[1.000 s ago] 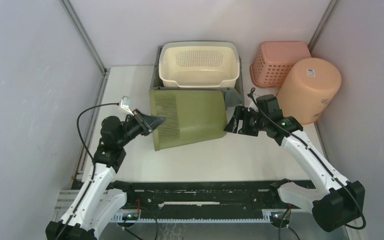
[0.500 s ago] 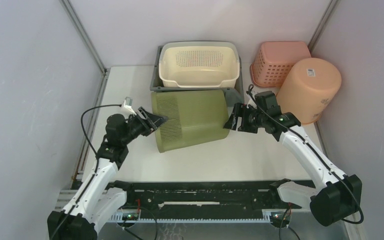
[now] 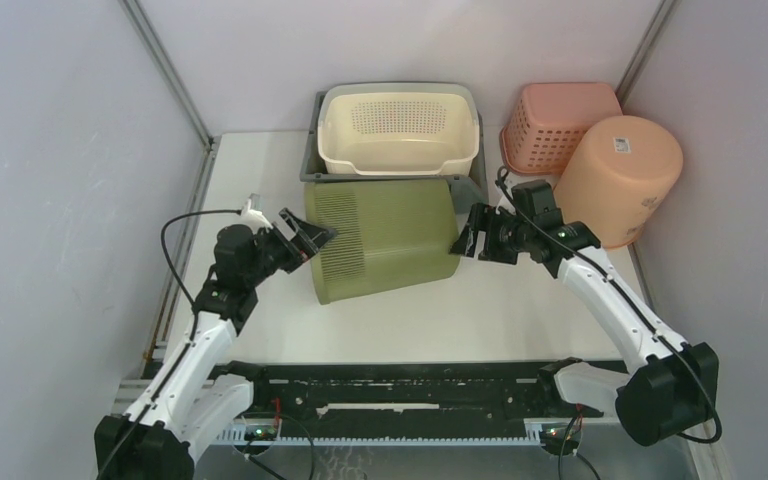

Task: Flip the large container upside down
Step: Turn the container upside down at the center of the board.

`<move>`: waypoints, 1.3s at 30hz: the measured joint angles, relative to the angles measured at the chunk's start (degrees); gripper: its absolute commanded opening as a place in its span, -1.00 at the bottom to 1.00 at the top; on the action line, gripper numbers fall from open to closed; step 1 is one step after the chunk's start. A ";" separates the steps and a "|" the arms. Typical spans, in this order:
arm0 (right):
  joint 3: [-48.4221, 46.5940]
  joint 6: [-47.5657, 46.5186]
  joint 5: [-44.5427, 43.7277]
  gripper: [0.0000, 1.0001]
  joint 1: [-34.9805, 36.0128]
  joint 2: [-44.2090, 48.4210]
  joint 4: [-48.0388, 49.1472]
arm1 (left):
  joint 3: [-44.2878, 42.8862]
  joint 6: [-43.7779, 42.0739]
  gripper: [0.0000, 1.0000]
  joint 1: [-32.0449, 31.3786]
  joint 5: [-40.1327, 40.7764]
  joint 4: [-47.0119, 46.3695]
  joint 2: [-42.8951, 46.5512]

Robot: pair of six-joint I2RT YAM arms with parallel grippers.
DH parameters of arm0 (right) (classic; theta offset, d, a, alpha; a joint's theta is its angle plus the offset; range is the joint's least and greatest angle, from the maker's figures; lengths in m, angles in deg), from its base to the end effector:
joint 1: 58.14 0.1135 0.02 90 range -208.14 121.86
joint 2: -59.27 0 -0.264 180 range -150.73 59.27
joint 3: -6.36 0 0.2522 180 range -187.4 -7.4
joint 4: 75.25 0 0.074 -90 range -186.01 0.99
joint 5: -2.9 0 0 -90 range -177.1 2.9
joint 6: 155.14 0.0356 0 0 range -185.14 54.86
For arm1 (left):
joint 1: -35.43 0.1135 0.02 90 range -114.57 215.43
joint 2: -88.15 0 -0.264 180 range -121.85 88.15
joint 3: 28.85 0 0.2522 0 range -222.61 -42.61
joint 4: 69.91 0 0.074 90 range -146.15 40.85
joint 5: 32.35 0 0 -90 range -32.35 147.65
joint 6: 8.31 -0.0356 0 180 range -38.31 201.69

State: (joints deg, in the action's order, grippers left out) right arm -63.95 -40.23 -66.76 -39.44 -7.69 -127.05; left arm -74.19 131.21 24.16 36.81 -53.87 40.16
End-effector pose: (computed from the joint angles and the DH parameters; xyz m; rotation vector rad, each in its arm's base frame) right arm 0.2230 0.0886 0.2908 -0.0343 2.4947 0.7653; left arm 0.1906 -0.0509 0.2636 -0.4066 1.9789 -1.0447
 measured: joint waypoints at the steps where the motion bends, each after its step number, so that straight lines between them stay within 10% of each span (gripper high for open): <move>1: 0.00 -0.02 0.11 0.69 -0.17 -0.24 0.24 | -0.33 0.00 1.00 -0.02 0.35 0.70 0.00; 20: -2.10 0.98 3.45 0.68 -6.69 -3.26 7.80 | -4.37 -0.48 1.00 0.15 4.15 6.86 0.22; 39: -2.86 0.90 6.58 0.68 -7.69 -5.16 8.39 | 4.63 4.52 1.00 0.26 -5.09 -15.52 1.68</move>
State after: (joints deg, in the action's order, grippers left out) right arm -66.82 -39.34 -60.18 -47.14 -12.85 -118.66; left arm -69.55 135.74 24.42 31.71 -69.38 41.84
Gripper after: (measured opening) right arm 0.843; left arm 0.998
